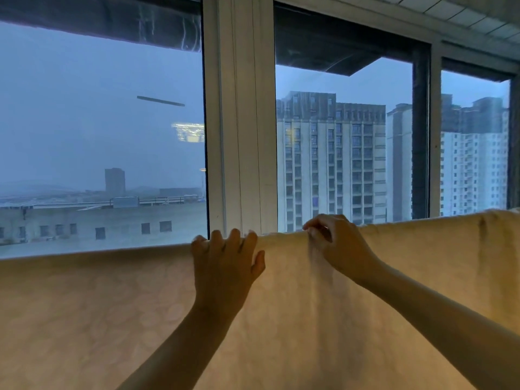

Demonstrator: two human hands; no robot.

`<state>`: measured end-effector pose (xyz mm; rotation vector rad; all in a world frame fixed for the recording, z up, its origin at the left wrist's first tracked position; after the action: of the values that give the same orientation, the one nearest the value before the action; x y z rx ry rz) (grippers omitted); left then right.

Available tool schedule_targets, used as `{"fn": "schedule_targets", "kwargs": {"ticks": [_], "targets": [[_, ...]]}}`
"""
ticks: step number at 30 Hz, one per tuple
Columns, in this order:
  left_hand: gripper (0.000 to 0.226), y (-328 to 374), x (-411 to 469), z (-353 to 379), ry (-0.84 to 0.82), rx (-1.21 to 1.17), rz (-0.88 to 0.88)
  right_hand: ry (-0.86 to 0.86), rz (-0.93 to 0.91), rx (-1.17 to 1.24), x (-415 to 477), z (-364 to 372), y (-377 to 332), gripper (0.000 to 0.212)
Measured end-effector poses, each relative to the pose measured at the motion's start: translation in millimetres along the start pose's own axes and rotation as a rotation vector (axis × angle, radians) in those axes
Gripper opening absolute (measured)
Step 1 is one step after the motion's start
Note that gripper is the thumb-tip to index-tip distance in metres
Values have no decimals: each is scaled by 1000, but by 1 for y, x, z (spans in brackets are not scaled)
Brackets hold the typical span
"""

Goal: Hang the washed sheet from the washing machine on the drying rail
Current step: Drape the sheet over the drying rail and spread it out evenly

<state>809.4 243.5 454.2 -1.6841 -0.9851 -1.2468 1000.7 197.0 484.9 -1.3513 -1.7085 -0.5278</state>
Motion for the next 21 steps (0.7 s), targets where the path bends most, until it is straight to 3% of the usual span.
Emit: {"fn": "schedule_targets", "kwargs": {"ticks": [5,13,21], "targets": [[41,-3,0,-1,6,-20,-15,-126,-18,84,4,-1,0,11],[35,-5,-2,-6,66,-47,1,-3,-61,-13,8,3,-3,9],[44,6,3,-13,-102,-89,33,-64,-17,-176,23,-15,16,16]]}}
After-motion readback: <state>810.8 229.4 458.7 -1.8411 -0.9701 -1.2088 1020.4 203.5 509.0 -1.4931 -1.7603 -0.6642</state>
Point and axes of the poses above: each hand's wrist, its own x-axis towards the middle knuckle, its own z-axis out of the palm, y = z × x, the point moved 8 cm from there along x, towards the middle knuckle, and after that the axes turned 6 degrees about -z, right-handed, at the moved point
